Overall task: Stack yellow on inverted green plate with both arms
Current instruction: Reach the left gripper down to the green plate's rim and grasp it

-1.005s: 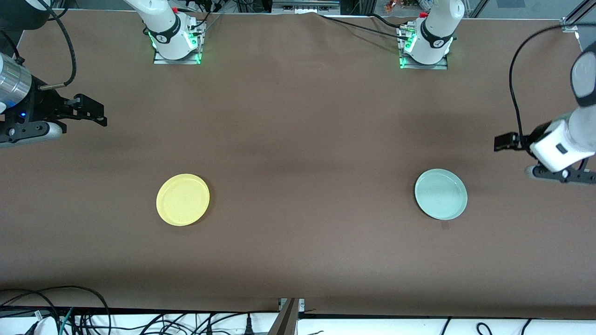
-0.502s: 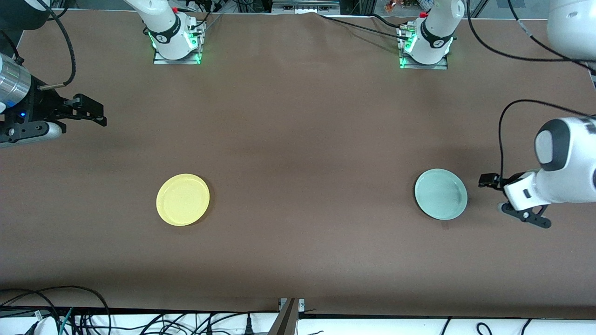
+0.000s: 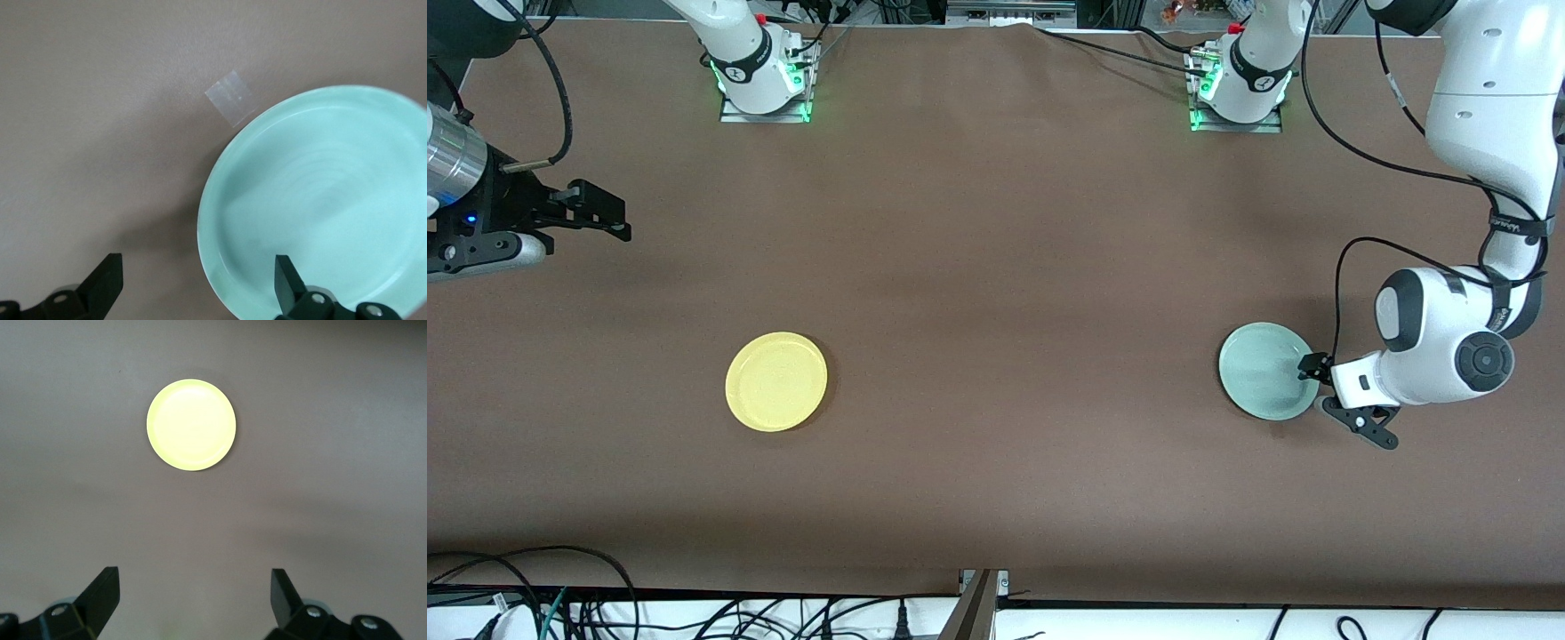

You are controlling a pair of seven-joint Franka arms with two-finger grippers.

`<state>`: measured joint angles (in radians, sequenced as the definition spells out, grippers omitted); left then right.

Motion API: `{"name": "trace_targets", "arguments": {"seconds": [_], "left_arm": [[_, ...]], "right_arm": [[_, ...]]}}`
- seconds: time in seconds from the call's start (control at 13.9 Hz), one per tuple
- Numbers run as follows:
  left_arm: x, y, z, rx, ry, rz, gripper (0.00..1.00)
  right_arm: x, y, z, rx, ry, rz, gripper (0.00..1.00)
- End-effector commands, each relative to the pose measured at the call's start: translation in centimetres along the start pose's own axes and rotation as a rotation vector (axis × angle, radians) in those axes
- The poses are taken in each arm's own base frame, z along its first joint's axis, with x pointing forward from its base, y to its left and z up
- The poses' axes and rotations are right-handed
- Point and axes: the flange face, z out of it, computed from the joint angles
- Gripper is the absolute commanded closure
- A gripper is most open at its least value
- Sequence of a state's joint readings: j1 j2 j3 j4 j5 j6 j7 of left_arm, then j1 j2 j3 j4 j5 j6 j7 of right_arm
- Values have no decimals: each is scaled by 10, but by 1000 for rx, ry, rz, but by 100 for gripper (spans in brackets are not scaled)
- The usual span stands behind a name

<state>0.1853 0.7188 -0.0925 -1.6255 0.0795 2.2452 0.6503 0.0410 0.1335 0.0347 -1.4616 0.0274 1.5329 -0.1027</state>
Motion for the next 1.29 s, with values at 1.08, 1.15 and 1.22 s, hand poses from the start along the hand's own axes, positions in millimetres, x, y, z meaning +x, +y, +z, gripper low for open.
{"name": "trace_targets", "arguments": {"seconds": [1.08, 1.15, 1.22], "left_arm": [[15, 9, -63, 68, 83, 212, 100], [23, 20, -76, 86, 70, 242, 100], [30, 30, -95, 132, 60, 280, 100]], "right_arm": [[-1, 3, 6, -4, 0, -20, 0], [-1, 3, 4, -5, 2, -22, 0], [-1, 3, 4, -5, 2, -22, 0]]}}
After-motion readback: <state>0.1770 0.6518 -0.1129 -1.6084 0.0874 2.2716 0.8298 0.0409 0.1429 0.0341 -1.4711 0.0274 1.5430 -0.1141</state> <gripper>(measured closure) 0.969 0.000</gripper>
